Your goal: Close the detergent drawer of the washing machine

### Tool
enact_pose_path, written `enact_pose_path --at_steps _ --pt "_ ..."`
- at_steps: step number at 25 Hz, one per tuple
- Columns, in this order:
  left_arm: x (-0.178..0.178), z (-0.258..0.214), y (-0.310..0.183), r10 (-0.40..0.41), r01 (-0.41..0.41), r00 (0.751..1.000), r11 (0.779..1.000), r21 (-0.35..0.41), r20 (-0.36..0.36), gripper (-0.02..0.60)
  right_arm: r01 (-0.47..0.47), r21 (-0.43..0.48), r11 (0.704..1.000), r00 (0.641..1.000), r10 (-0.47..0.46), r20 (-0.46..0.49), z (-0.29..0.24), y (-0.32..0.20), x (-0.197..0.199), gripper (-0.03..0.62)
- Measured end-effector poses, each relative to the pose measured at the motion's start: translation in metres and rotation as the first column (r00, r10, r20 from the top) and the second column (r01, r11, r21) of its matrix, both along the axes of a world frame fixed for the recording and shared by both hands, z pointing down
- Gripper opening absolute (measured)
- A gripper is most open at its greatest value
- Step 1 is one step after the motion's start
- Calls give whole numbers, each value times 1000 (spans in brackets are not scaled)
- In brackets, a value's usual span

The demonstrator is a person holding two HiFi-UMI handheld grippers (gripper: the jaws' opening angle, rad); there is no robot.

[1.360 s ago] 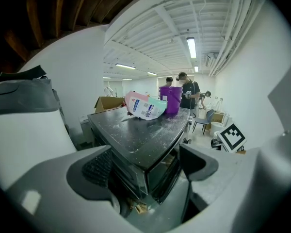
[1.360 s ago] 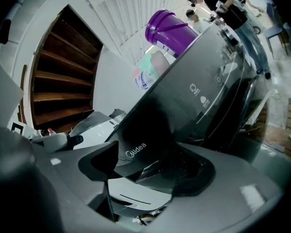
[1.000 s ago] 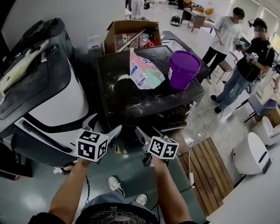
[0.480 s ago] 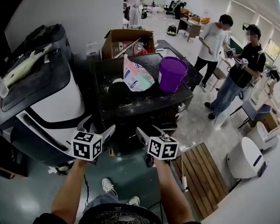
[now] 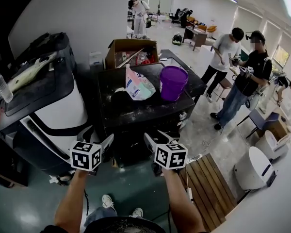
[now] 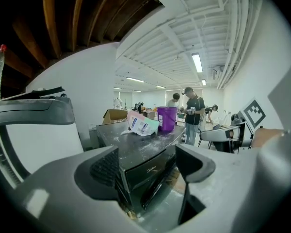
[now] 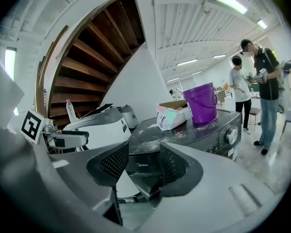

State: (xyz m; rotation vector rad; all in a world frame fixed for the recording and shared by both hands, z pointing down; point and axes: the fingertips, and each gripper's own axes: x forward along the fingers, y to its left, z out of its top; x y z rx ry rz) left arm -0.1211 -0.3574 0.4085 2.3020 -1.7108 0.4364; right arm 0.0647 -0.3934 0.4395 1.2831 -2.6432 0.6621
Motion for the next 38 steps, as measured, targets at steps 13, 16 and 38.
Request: enact_pose_path --at_steps 13,16,38 --pt "-32 -28 1 75 -75 997 996 58 -7 187 -62 121 991 995 70 -65 -57 13 -18 135" --pt "-42 -33 3 90 -89 996 994 66 -7 159 -76 138 988 995 85 -61 -65 19 -28 119" --pt "-75 -60 24 120 -113 992 983 143 -38 2 -144 252 957 980 173 -95 -100 48 -45 26"
